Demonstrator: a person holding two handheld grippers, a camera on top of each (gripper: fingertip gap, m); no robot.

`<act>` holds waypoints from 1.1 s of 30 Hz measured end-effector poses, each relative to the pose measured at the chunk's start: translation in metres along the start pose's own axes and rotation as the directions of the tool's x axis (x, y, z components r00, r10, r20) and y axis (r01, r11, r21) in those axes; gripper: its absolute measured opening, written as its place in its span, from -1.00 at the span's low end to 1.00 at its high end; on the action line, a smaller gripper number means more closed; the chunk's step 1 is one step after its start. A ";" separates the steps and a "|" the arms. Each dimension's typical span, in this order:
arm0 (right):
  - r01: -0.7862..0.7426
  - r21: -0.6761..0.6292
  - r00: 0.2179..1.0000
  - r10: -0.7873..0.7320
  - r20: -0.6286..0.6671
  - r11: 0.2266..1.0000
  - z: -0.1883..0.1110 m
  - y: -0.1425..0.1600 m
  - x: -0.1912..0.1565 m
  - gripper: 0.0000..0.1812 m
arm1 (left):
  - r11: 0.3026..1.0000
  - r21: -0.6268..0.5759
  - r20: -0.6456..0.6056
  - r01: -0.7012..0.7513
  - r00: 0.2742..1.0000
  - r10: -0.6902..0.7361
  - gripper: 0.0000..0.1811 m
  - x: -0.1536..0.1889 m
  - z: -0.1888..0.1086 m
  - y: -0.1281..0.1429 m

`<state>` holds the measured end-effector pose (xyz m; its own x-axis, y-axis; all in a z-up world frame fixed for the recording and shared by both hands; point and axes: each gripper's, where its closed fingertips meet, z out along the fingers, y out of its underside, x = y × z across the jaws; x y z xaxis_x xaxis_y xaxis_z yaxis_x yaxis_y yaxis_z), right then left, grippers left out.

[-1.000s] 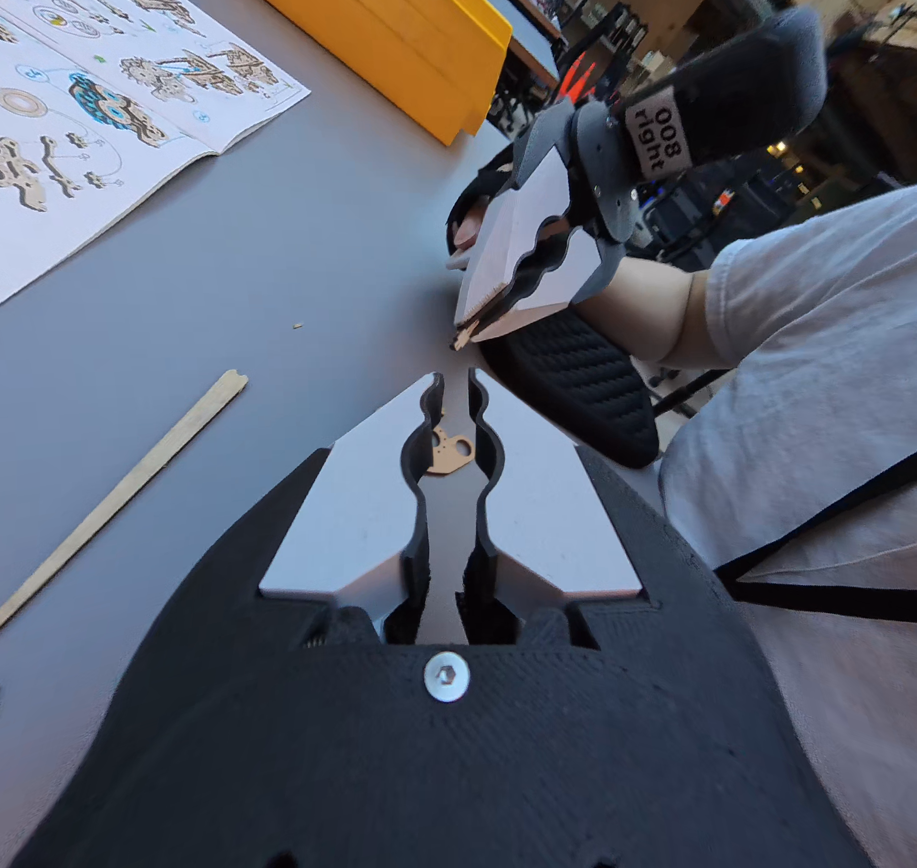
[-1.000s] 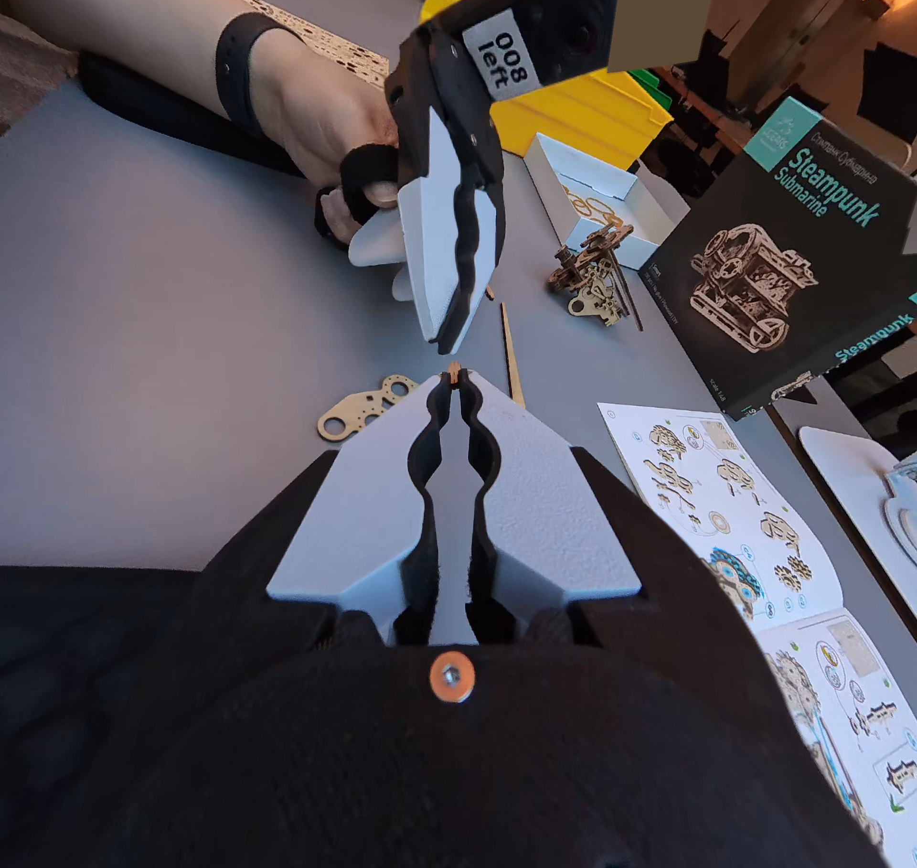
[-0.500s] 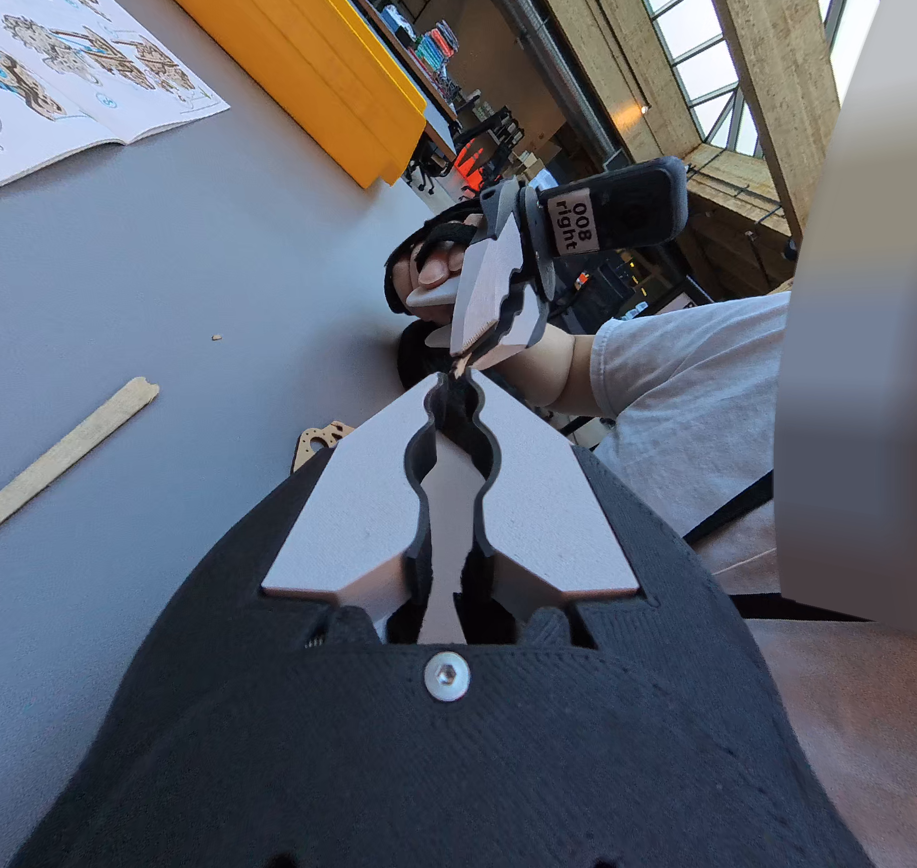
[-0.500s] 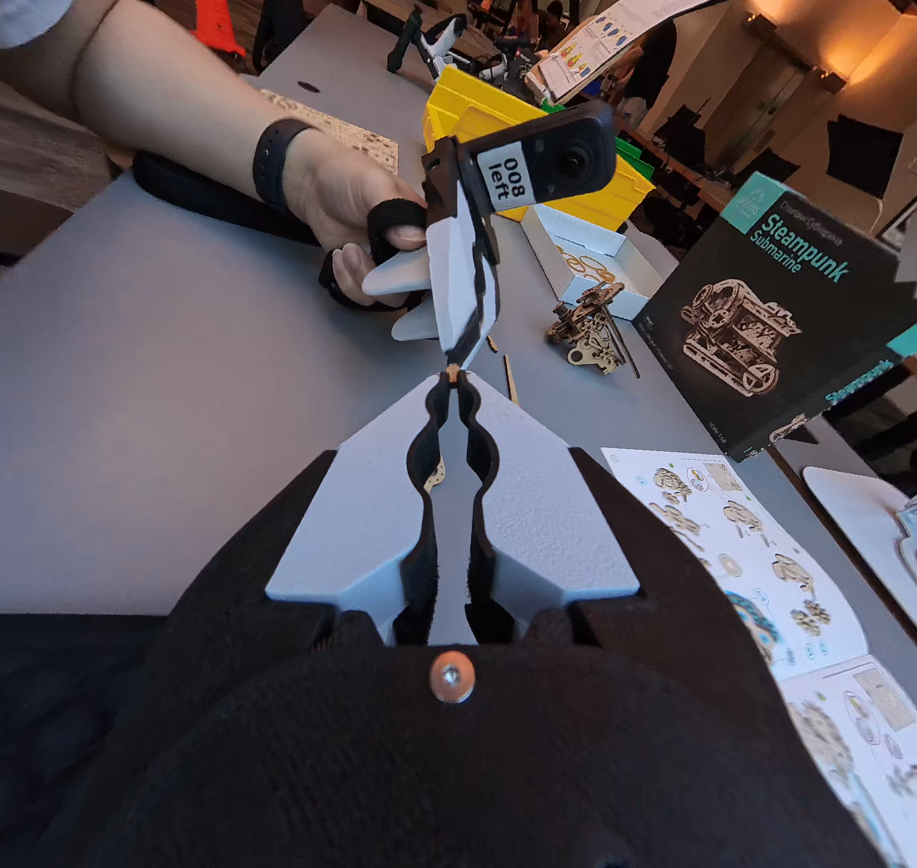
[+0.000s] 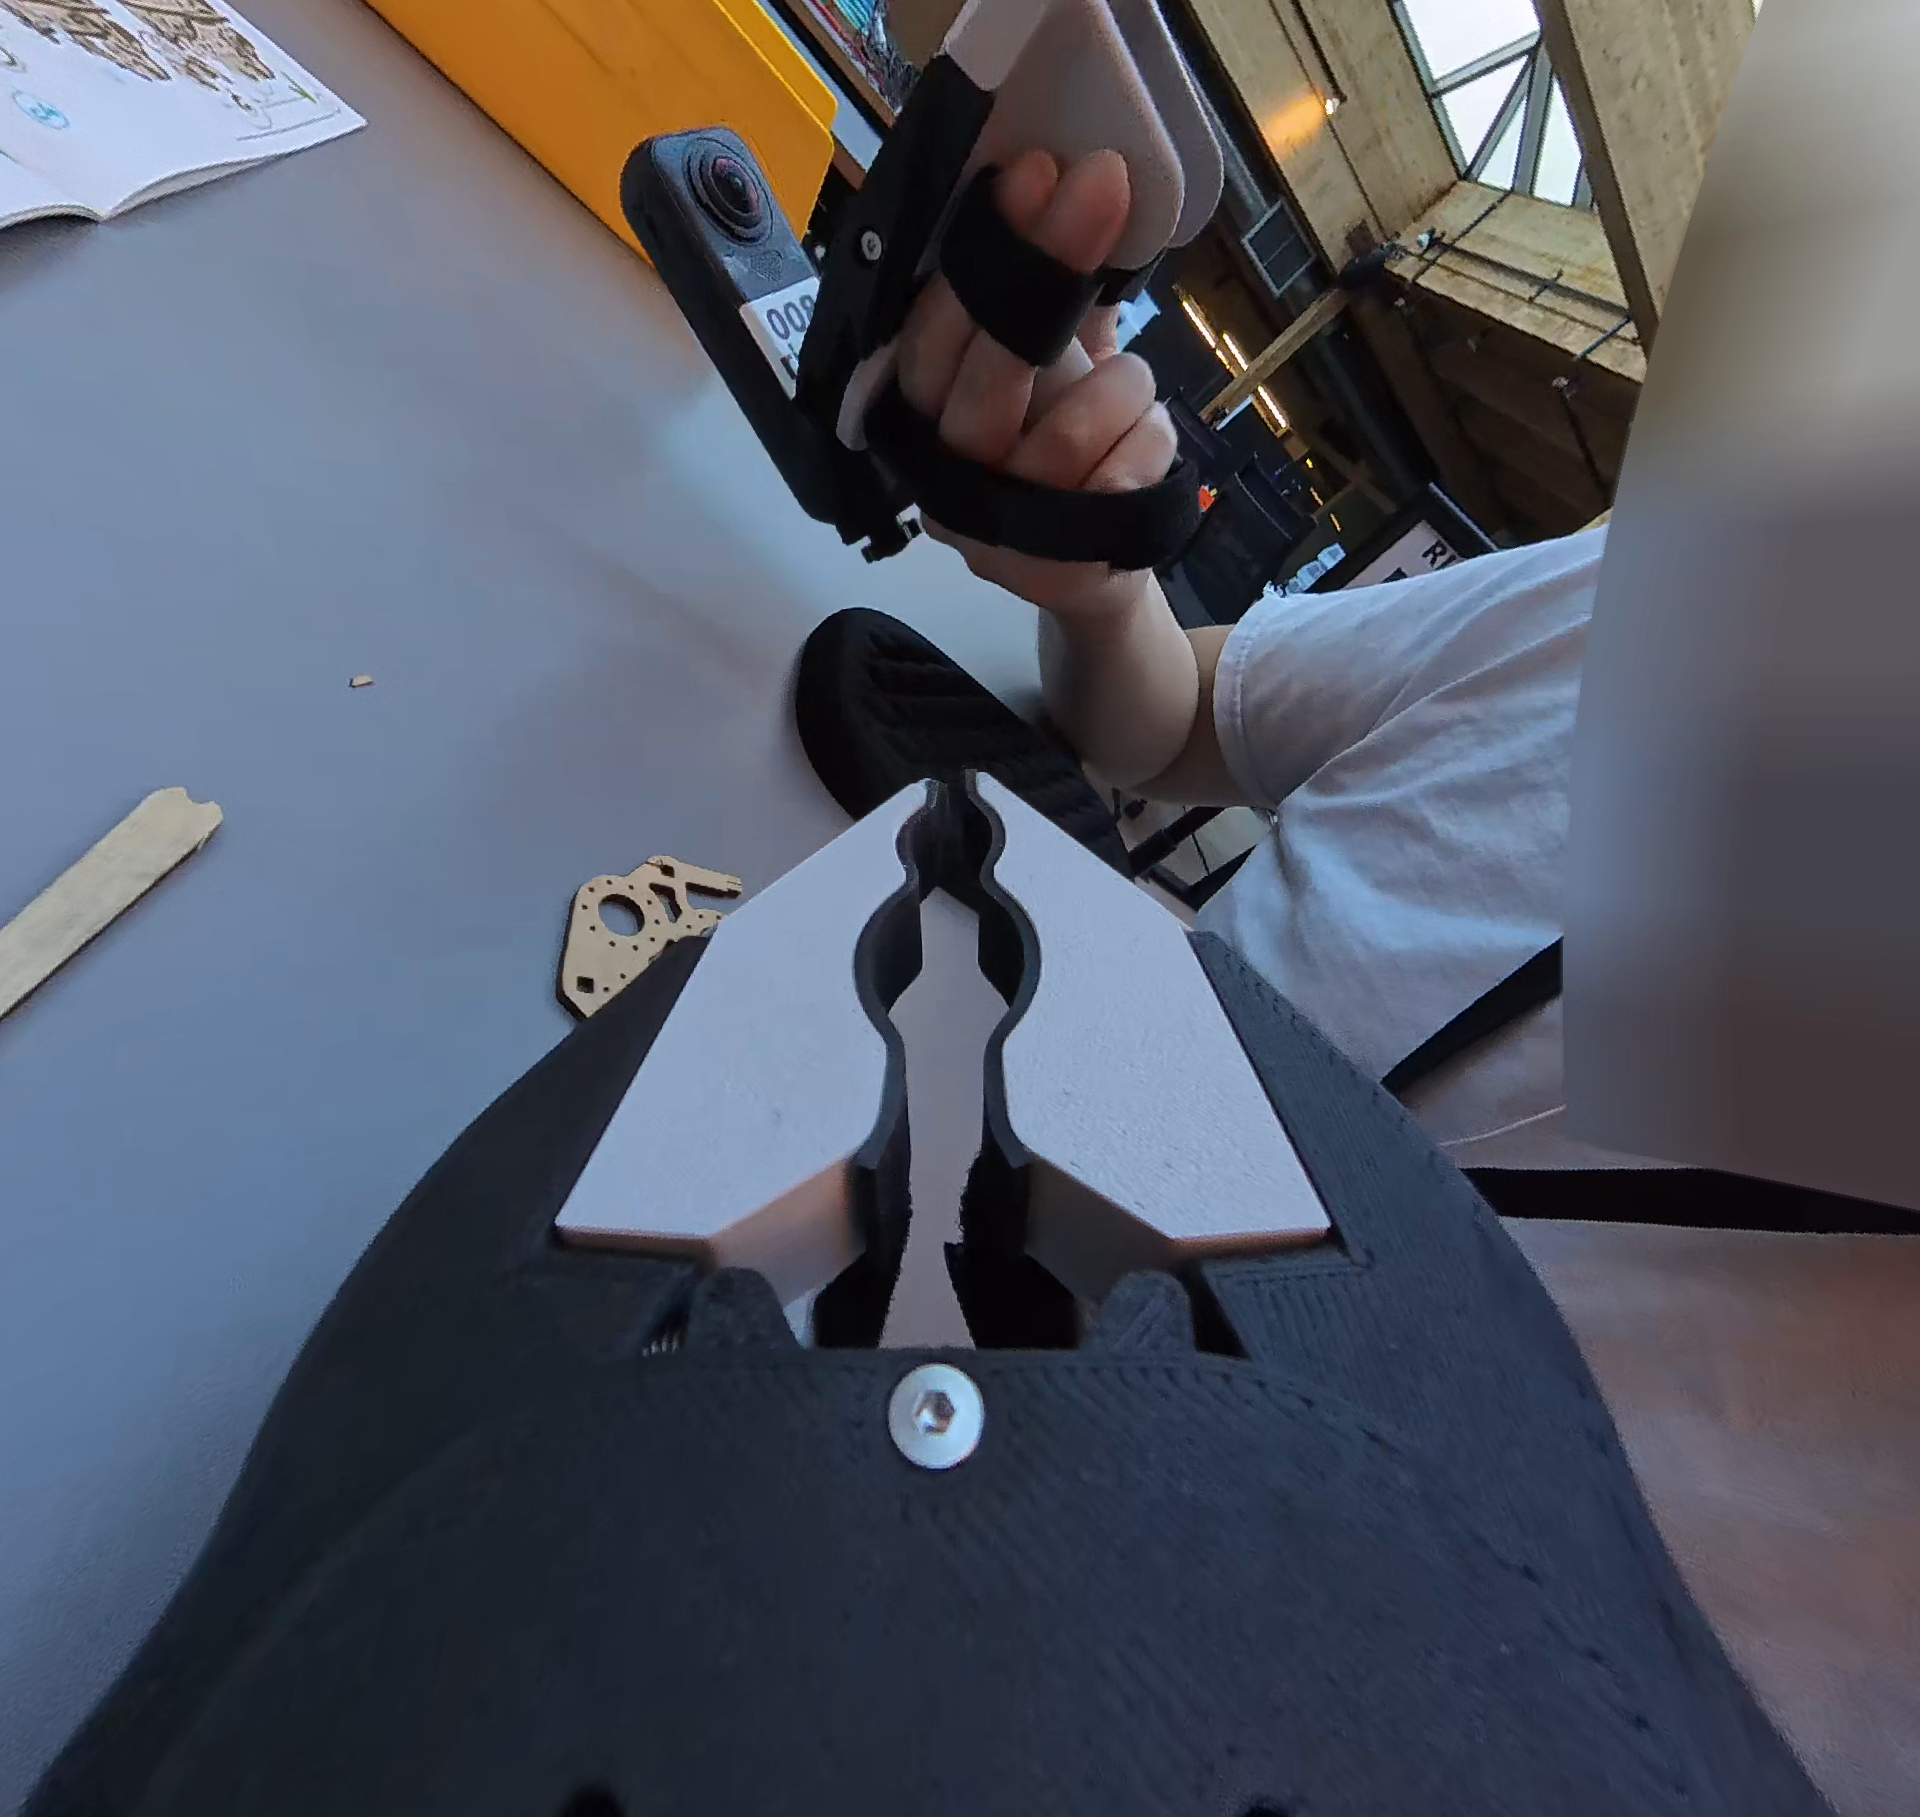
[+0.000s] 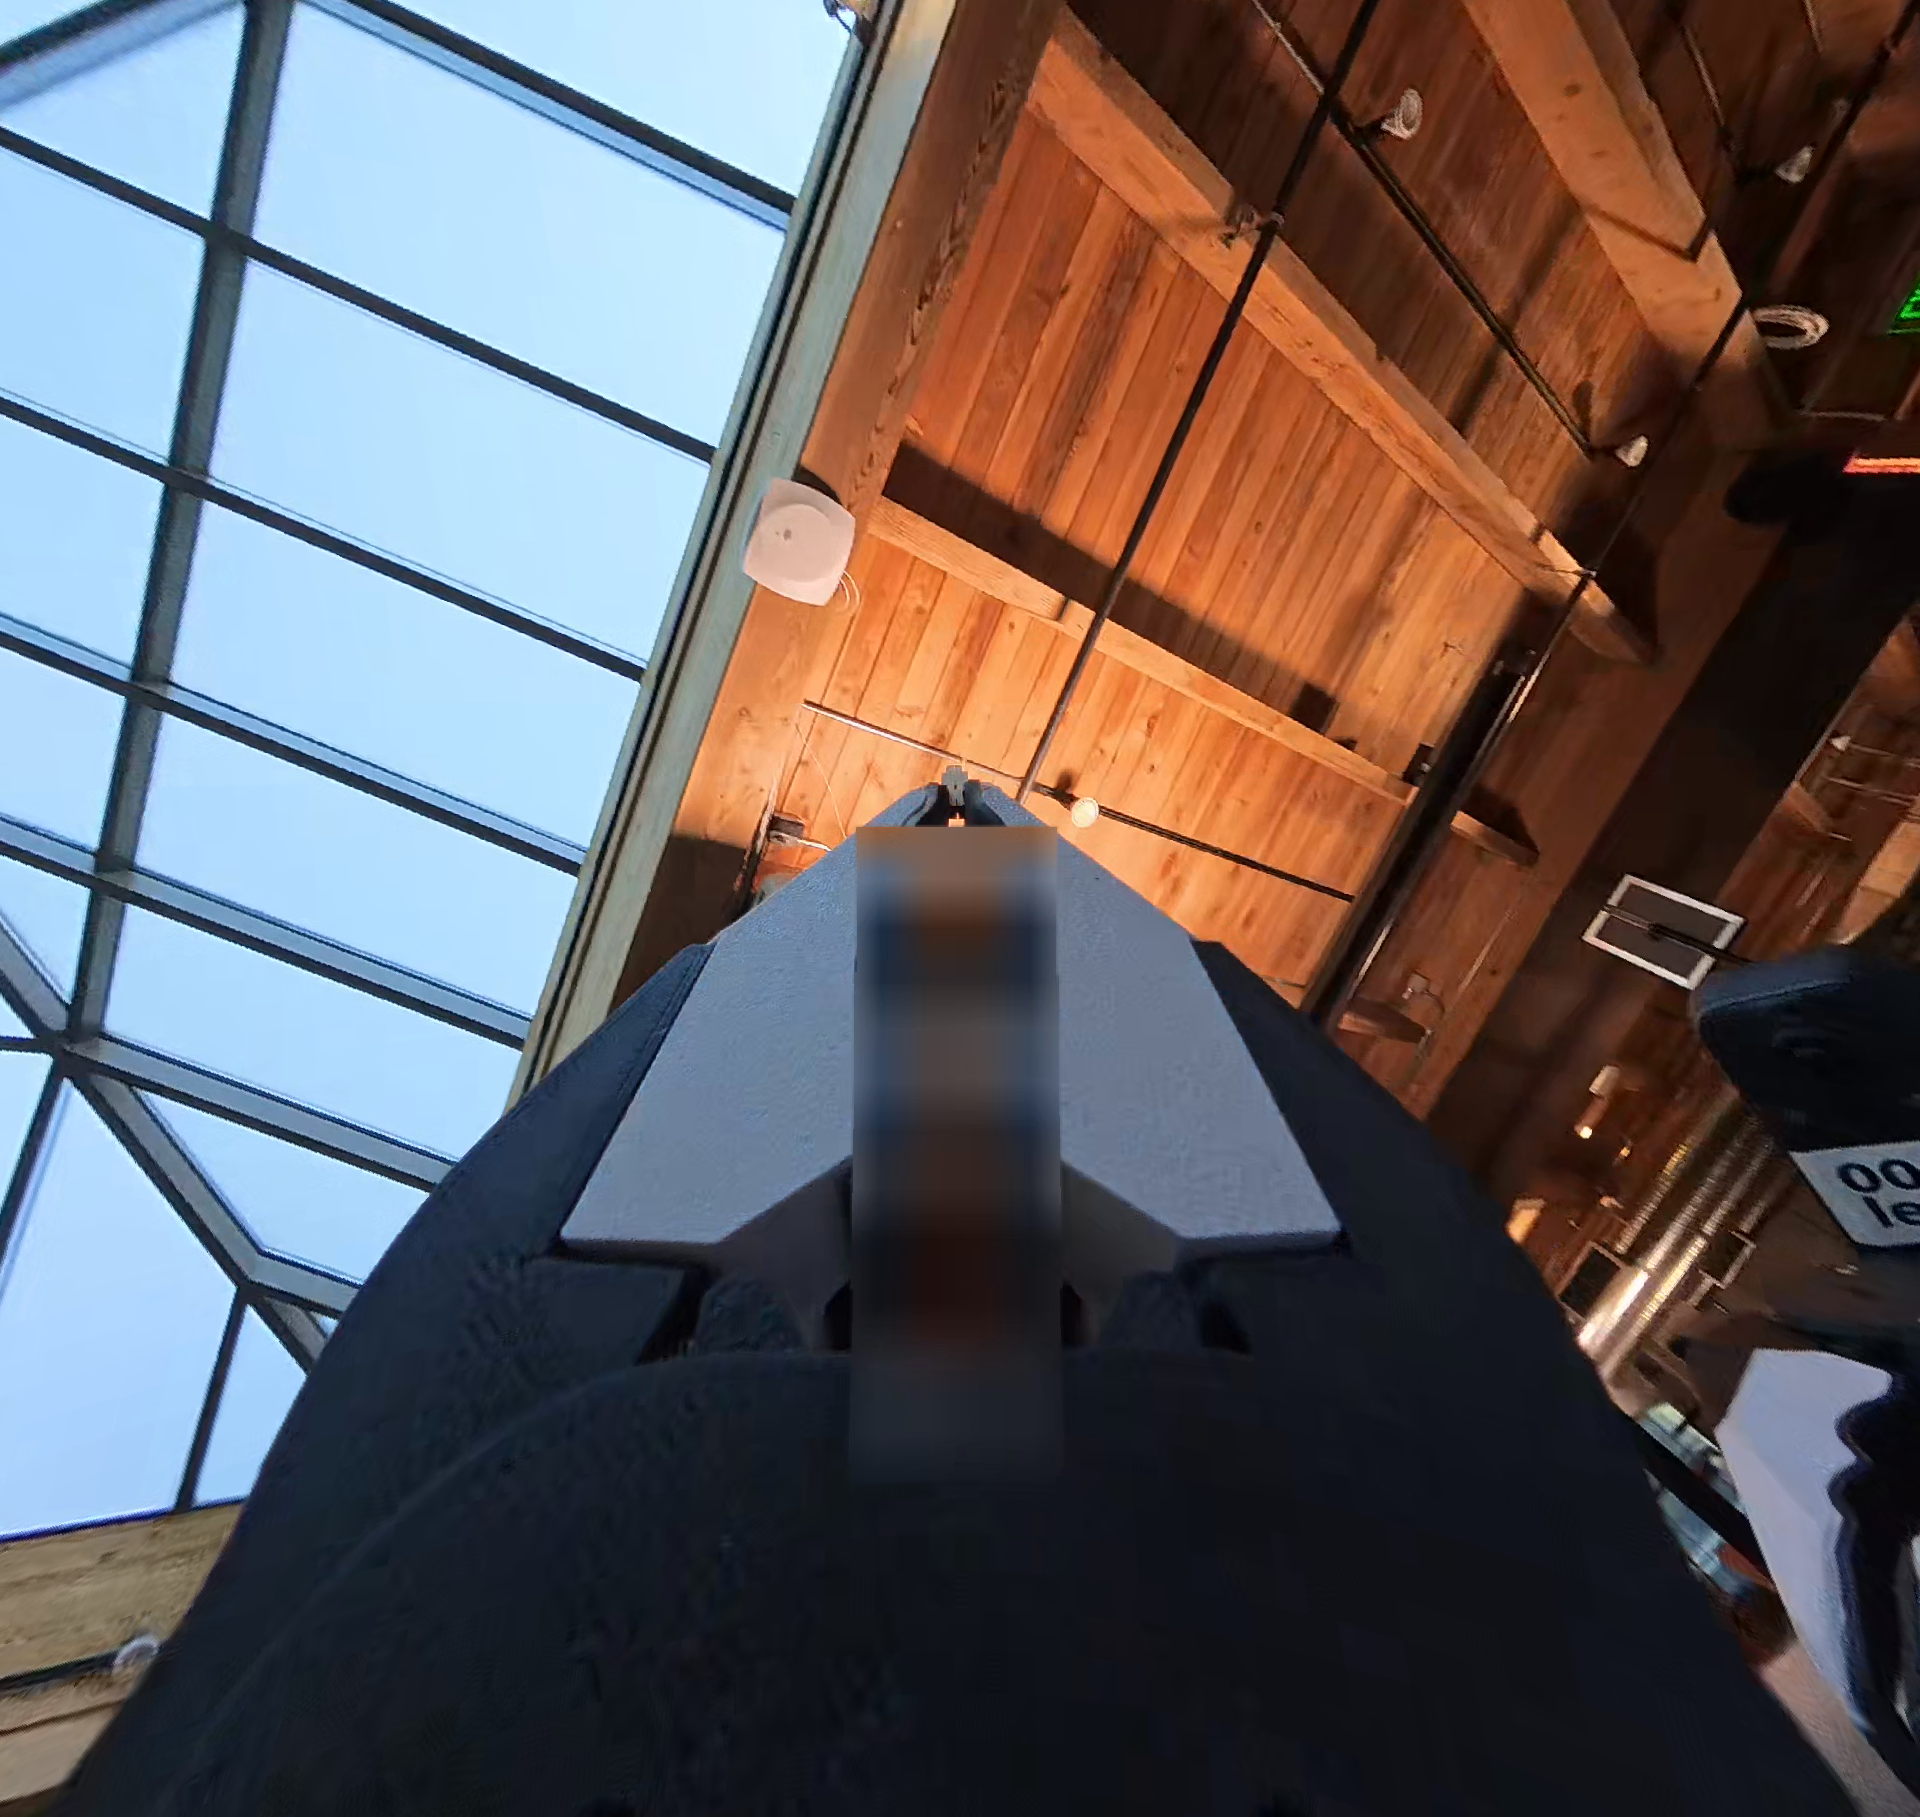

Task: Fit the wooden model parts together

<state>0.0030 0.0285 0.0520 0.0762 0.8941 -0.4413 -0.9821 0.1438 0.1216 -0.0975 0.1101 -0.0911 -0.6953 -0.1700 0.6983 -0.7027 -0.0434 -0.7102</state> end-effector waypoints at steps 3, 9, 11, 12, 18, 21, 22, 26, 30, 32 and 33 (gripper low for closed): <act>-0.029 0.042 0.999 0.028 0.025 0.999 -0.003 -0.005 -0.002 -0.99 | 1.000 -0.023 0.009 -0.016 1.000 0.016 -1.00 0.000 0.002 0.004; -0.031 0.056 0.999 0.031 0.010 0.998 -0.006 -0.008 0.003 -0.99 | 1.000 -0.005 0.011 -0.005 1.000 0.005 -1.00 -0.001 -0.001 0.000; 0.018 -0.046 0.997 -0.022 -0.074 0.999 -0.005 0.003 0.015 -0.98 | 1.000 0.001 0.019 -0.006 1.000 0.006 -1.00 -0.003 -0.002 -0.001; 0.066 -0.147 0.983 -0.089 -0.158 0.987 -0.007 0.011 0.028 -0.98 | 1.000 0.004 0.025 -0.012 1.000 0.012 -1.00 -0.003 -0.002 -0.002; 0.175 -0.981 0.293 -0.956 -0.027 0.081 -0.090 0.022 0.115 -0.98 | 0.986 -0.089 0.195 -0.139 0.969 0.154 -0.99 -0.021 -0.004 0.007; -0.045 -0.984 0.232 -0.959 0.159 -0.174 -0.125 0.032 0.129 -0.98 | 0.930 -0.289 0.397 -0.227 0.855 0.332 -1.00 -0.054 -0.013 0.024; -0.077 -0.968 0.247 -0.945 0.212 -0.237 -0.130 0.039 0.131 -0.98 | 0.906 -0.339 0.409 -0.255 0.827 0.386 -1.00 -0.058 -0.013 0.029; -0.167 -0.865 0.280 -0.864 0.418 -0.473 -0.144 0.053 0.140 -0.98 | 0.853 -0.418 0.416 -0.313 0.769 0.486 -0.99 -0.061 -0.007 0.036; -0.166 -0.855 0.323 -0.846 0.424 -0.492 -0.142 0.057 0.145 -0.98 | 0.864 -0.388 0.437 -0.321 0.761 0.480 -0.99 -0.061 -0.006 0.029; -0.194 -0.828 0.346 -0.826 0.444 -0.526 -0.145 0.056 0.145 -0.98 | 0.876 -0.360 0.435 -0.320 0.773 0.462 -0.99 -0.060 -0.006 0.026; -0.204 -0.819 0.352 -0.821 0.450 -0.536 -0.145 0.056 0.146 -0.98 | 0.882 -0.356 0.436 -0.310 0.779 0.450 -0.99 -0.060 -0.006 0.025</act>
<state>-0.0658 0.1055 -0.1351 0.9105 0.3875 0.1446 0.3701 -0.6071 -0.7032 -0.0743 0.1256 -0.1507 -0.7920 -0.5817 0.1852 -0.4574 0.3645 -0.8111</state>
